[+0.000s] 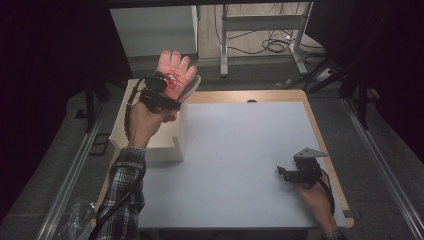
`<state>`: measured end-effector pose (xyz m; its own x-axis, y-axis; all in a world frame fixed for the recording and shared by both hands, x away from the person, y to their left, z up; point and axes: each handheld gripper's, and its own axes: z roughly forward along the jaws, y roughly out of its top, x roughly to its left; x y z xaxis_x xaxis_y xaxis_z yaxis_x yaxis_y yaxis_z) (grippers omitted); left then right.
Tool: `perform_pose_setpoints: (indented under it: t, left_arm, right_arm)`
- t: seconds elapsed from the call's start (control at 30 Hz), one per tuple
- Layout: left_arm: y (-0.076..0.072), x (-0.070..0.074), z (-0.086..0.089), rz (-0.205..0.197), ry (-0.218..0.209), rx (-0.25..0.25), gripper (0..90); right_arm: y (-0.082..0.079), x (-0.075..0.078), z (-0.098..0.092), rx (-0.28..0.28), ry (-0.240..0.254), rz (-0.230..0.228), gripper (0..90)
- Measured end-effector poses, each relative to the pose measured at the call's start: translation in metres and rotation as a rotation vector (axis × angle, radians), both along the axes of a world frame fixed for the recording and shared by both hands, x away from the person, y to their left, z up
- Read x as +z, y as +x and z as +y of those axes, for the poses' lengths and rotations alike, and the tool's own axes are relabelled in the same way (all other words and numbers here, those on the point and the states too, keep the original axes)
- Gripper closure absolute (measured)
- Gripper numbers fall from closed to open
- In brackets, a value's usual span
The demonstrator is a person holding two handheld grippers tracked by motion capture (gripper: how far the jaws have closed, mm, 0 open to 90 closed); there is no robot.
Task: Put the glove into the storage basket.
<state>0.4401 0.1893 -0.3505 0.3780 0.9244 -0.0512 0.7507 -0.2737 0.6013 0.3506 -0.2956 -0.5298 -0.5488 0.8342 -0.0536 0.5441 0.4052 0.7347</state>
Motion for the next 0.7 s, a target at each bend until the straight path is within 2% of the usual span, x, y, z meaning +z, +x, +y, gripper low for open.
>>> perform_pose_setpoints:
  t: [0.13, 0.33, 0.4, 0.53, 0.6, 0.7]
  left_arm:
    - [-0.002, -0.007, 0.016, 0.004, -0.008, 0.040, 39.1]
    - [-0.003, -0.026, 0.036, 0.018, -0.021, 0.096, 39.0]
    - [-0.002, -0.033, 0.039, 0.024, -0.013, 0.110, 39.0]
    - [0.002, -0.048, 0.043, 0.040, -0.022, 0.141, 39.0]
    - [0.005, -0.057, 0.044, 0.048, -0.011, 0.150, 39.0]
    - [0.009, -0.069, 0.044, 0.065, -0.017, 0.158, 38.7]
  right_arm:
    - [0.000, 0.000, 0.000, 0.000, -0.001, 0.000, 21.3]
    - [0.000, 0.000, 0.000, 0.000, -0.001, 0.000, 21.3]
    - [0.000, 0.000, 0.000, 0.000, -0.001, 0.000, 21.3]
    - [0.000, 0.000, 0.000, 0.000, -0.001, 0.000, 21.2]
    - [0.000, 0.000, 0.000, -0.001, -0.001, 0.000, 21.3]
    - [0.000, 0.000, 0.000, 0.000, -0.001, 0.000, 21.3]
